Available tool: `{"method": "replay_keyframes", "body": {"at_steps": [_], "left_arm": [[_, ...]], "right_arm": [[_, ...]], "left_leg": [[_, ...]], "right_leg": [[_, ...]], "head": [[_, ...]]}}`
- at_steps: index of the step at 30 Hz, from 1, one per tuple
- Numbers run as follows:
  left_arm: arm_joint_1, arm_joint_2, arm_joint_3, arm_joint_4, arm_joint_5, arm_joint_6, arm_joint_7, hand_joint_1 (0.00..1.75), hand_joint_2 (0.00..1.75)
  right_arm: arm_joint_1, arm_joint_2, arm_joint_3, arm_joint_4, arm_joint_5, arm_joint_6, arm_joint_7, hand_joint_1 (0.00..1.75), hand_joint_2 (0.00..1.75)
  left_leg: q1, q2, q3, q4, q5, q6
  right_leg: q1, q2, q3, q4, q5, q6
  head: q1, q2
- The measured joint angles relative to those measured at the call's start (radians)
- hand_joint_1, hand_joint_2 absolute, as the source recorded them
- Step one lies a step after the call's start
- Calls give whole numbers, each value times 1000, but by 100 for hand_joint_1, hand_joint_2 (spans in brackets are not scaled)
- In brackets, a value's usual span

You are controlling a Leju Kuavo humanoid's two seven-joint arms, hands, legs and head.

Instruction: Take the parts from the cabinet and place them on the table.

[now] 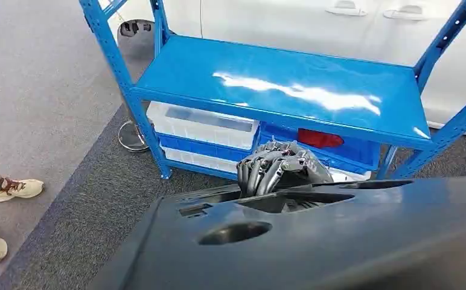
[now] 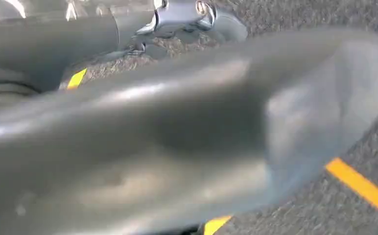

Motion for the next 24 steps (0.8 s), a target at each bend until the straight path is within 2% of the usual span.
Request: {"method": "replay_keyframes", "body": {"at_steps": [2, 3, 4, 5, 6, 7, 8, 9, 10, 11, 12, 13, 14, 15, 17, 18, 19, 20, 21, 22, 23, 24], "left_arm": [[6, -1, -1, 0, 0, -2, 0, 0, 0], [8, -1, -3, 0, 0, -2, 1, 0, 0], [11, -3, -5, 0, 0, -2, 2, 0, 0], [9, -2, -8, 0, 3, 4, 4, 0, 0], [8, -2, -8, 0, 9, 16, 8, 0, 0], [8, 1, -8, 1, 17, 30, 12, 0, 0], [9, 7, -8, 3, 26, 42, 19, 0, 0], [11, 12, -8, 5, 32, 51, 22, 0, 0], [15, 17, -8, 6, 38, 58, 26, 0, 0], [19, 26, -8, 7, 45, 64, 29, 0, 0], [20, 29, -8, 7, 47, 65, 32, 0, 0], [22, 31, -8, 8, 50, 64, 34, 0, 0], [22, 31, -8, 8, 52, 62, 35, 0, 0], [24, 33, -8, 8, 50, 55, 35, 0, 0], [29, 30, -11, 8, 42, 39, 33, 0, 0], [35, 29, -13, 8, 42, 36, 32, 0, 0], [37, 21, -14, 7, 39, 34, 32, 0, 0], [33, 17, -15, 8, 35, 35, 31, 0, 0], [28, 14, -16, 8, 35, 37, 31, 0, 0], [24, 13, -16, 8, 35, 42, 31, 0, 0], [22, 12, -16, 7, 36, 44, 31, 0, 0], [22, 11, -16, 7, 36, 46, 31, 0, 0]], "right_arm": [[2, 0, 2, -1, 14, 0, -5, 175, 175], [2, 0, 3, -1, 19, 1, -6, 175, 175], [3, -1, 3, -1, 24, 2, -5, 175, 175], [4, -4, 2, -1, 25, 4, -7, 175, 175], [8, -10, 1, -1, 24, 6, -8, 175, 175], [15, -17, -2, 0, 19, 7, -10, 175, 175], [26, -28, -9, 0, 14, 11, -14, 175, 175], [35, -34, -15, 0, 9, 17, -16, 175, 175], [41, -40, -21, 0, 4, 26, -19, 175, 175], [45, -45, -27, 0, -1, 33, -22, 175, 175], [47, -51, -31, 0, -4, 40, -23, 175, 175], [47, -55, -34, 0, -7, 44, -23, 175, 175], [49, -60, -36, 1, -11, 47, -23, 175, 175], [49, -63, -37, 2, -17, 50, -21, 175, 175], [46, -64, -38, 2, -18, 60, -11, 175, 175], [45, -64, -38, 2, -16, 61, -2, 175, 175], [43, -65, -38, 1, -13, 63, 8, 175, 175], [41, -65, -38, -2, -11, 68, 18, 175, 175], [34, -65, -38, -4, -10, 75, 26, 175, 175], [30, -66, -38, -5, -10, 80, 35, 175, 175], [26, -66, -38, -5, -10, 85, 40, 175, 175], [22, -66, -38, -4, -11, 90, 45, 175, 175]], "left_leg": [[-3, -25, -7, 0, 1, 12], [7, -38, 1, -12, 10, 23], [6, -48, 2, -13, 12, 27], [5, -57, -1, -13, 14, 33], [4, -69, -3, -12, 15, 36], [2, -82, -4, -12, 16, 39], [0, -100, -6, -11, 16, 40], [-2, -117, -6, -9, 16, 40], [-2, -132, -5, -6, 16, 40], [-3, -147, -5, -3, 15, 39], [-3, -161, -5, 2, 13, 36], [-2, -173, -8, 7, 10, 31], [-10, -181, -20, 20, 8, 26], [-3, -193, -26, 17, 12, 20], [2, -212, -29, 11, 17, 7], [-1, -225, -34, 11, 18, 0], [-3, -183, -30, 18, 12, -2], [-5, -134, -47, 56, -15, -6], [-2, -102, -82, 130, -56, -13], [1, -88, -122, 213, -94, -16], [4, -83, -163, 296, -124, -19], [6, -82, -182, 335, -128, -21]], "right_leg": [[0, -24, 6, -3, -2, 11], [-2, -27, 3, 2, -10, 18], [-9, 27, -2, 26, -29, 22], [-10, 63, -26, 82, -67, 20], [-11, 84, -62, 159, -107, 19], [-10, 95, -101, 242, -141, 18], [-9, 100, -135, 309, -159, 18], [-9, 102, -143, 319, -148, 16], [-9, 104, -129, 284, -116, 13], [-9, 110, -99, 213, -71, 8], [-9, 125, -57, 117, -21, 3], [-10, 163, -27, 41, 5, 0], [-14, 201, -24, 23, -5, 7], [-13, 182, -28, 28, -3, 9], [-4, 167, -28, 27, -2, -1], [-16, 151, -22, 14, 2, -10], [-15, 136, -15, 7, 5, -14], [-14, 124, -11, 3, 6, -21], [-11, 111, -11, 3, 6, -21], [-9, 98, -11, 4, 5, -22], [-7, 82, -11, 4, 4, -23], [-7, 68, -11, 4, 3, -23]], "head": [[-1, 0], [-1, 0], [2, 0], [0, 0], [0, 0], [1, 0], [2, 0], [2, 0], [2, 0], [3, 0], [3, 0], [3, 0], [2, 0], [3, 0], [4, 0], [4, 0], [4, 0], [-10, 0], [-10, 0], [-10, 0], [-9, 0], [-10, 0]]}}
